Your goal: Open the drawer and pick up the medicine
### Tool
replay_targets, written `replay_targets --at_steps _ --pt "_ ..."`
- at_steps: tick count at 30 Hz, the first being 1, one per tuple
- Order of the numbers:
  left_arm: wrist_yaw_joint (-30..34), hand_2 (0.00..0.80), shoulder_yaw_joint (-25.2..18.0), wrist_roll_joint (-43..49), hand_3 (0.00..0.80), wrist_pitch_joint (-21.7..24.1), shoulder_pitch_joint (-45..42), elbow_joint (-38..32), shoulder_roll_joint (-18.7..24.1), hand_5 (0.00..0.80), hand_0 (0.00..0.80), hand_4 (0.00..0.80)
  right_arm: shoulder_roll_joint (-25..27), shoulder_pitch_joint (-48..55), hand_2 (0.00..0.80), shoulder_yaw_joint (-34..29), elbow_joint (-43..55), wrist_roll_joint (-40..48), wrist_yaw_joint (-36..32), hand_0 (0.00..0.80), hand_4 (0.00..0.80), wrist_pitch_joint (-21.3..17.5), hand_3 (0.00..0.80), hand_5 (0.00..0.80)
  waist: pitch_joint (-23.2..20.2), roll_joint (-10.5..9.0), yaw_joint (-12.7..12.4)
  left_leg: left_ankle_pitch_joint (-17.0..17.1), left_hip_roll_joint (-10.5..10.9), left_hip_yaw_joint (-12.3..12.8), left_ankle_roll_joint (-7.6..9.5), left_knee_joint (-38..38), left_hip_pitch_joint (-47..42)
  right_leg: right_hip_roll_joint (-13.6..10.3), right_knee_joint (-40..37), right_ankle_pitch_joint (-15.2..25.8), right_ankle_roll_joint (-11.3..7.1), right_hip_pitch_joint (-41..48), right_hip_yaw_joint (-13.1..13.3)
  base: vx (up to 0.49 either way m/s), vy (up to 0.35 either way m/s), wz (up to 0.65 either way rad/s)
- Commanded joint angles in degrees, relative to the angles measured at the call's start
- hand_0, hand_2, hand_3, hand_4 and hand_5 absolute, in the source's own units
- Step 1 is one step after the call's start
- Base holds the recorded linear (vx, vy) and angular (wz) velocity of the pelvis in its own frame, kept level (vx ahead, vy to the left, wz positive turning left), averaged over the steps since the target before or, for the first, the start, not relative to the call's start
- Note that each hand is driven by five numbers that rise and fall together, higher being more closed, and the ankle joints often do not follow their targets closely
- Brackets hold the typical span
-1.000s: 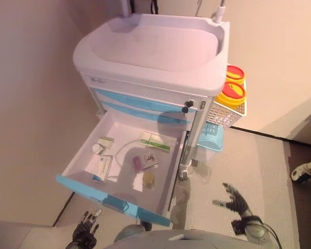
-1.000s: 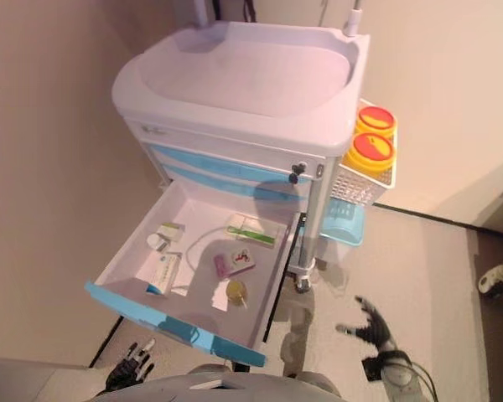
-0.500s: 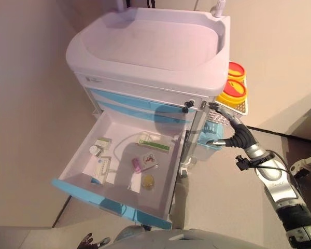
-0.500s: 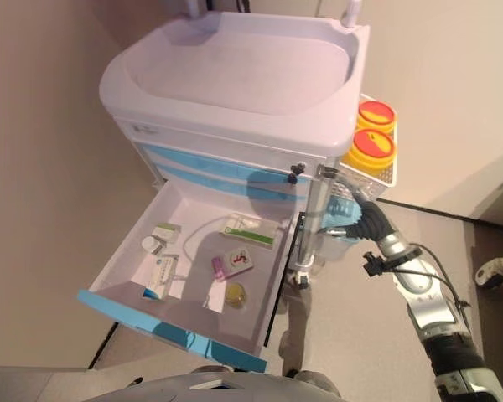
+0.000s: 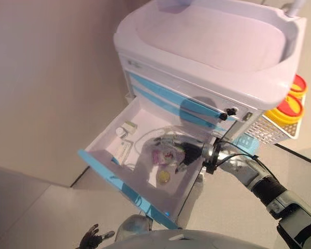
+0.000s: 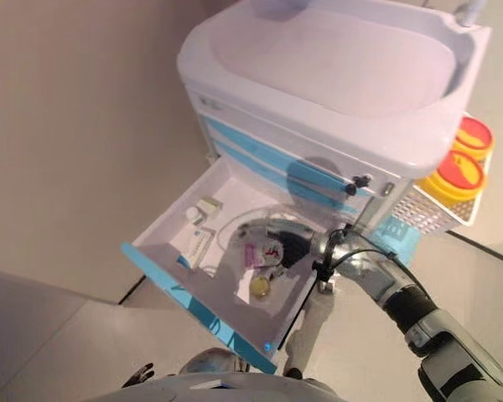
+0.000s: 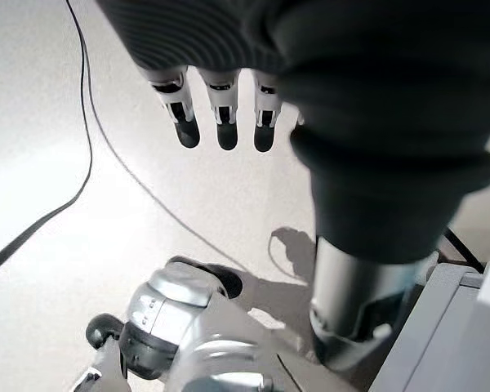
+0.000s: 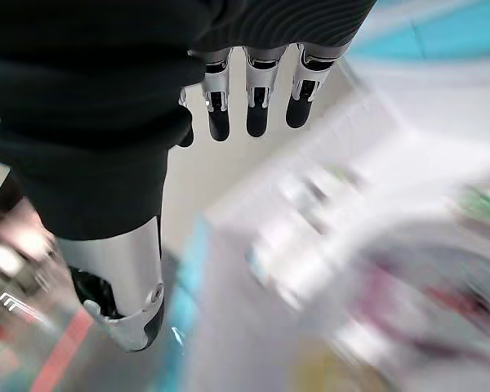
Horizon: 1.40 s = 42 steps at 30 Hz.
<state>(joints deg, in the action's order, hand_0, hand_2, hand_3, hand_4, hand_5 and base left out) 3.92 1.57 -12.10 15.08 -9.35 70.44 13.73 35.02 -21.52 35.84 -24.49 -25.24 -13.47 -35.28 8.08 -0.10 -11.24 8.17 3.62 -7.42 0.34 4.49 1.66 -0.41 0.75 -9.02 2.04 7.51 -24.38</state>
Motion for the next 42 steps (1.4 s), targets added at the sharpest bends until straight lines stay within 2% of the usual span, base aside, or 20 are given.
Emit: replay_targets --at_steps 1,4,12,19,31,42 --pt "0.0 0.0 2.67 3.05 0.0 -0.45 1.94 0.95 1.42 0.0 0.0 0.0 -2.16 -0.87 0.0 2.11 -1.26 -4.24 6.31 0.0 0.0 -1.32 0.0 0.0 -1.45 -0.47 -1.62 -7.58 1.45 -0.13 -0.67 -1.33 -1.82 -3.61 2.16 3.17 -3.05 -3.22 2.32 0.034 -0.003 0.07" --pt "0.27 0.0 3.06 3.79 0.0 -0.66 2.71 0.82 1.6 0.0 0.0 0.0 -4.1 -0.25 0.0 2.5 -7.62 -11.9 11.05 0.0 0.0 -1.12 0.0 0.0 -1.32 -0.27 -2.36 -7.41 1.79 -0.93 -0.44 -1.65 -1.28 -3.74 2.28 3.24 -3.09 -3.35 1.92 0.013 -0.002 0.13" --pt "-0.24 0.0 4.4 5.53 0.0 0.75 3.51 0.2 1.35 0.0 0.0 0.0 -6.6 1.12 0.0 3.31 -15.45 -26.25 23.8 0.0 0.0 -0.56 0.0 0.0 -0.28 0.05 -3.45 -7.31 2.29 -2.2 -0.17 -1.98 -0.94 -4.04 2.93 3.22 -3.26 -3.53 1.5 0.001 -0.011 0.05" --pt "-0.31 0.0 5.48 7.06 0.0 1.38 3.25 -0.17 0.79 0.0 0.0 0.0 -7.5 2.24 0.0 3.62 -16.46 -30.67 30.78 0.0 0.0 0.19 0.0 0.0 0.0 0.52 -3.74 -7.07 2.55 -2.89 -0.22 -1.94 -0.66 -4.34 2.99 3.38 -3.52 -3.67 1.18 0.018 -0.005 0.04" --pt "0.44 0.0 7.26 7.41 0.0 2.46 3.67 -0.64 0.9 0.0 0.0 0.0 -8.44 2.29 0.0 4.75 -15.86 -32.96 34.42 0.0 0.0 2.24 0.0 0.0 1.51 1.86 -4.21 -6.68 3.11 -4.08 -0.23 -2.24 0.75 -4.98 3.64 3.13 -3.33 -4.71 0.06 0.003 0.003 0.05" --pt "0.44 0.0 7.67 8.16 0.0 2.96 2.66 -0.71 0.2 0.0 0.0 0.0 -9.42 3.02 0.0 5.3 -17.3 -33.58 35.05 0.0 0.0 2.69 0.0 0.0 1.1 2.09 -5.06 -6.68 3.36 -4.89 -0.37 -2.38 0.65 -5.38 3.72 2.93 -3.41 -4.06 -0.86 0.032 0.011 0.08"
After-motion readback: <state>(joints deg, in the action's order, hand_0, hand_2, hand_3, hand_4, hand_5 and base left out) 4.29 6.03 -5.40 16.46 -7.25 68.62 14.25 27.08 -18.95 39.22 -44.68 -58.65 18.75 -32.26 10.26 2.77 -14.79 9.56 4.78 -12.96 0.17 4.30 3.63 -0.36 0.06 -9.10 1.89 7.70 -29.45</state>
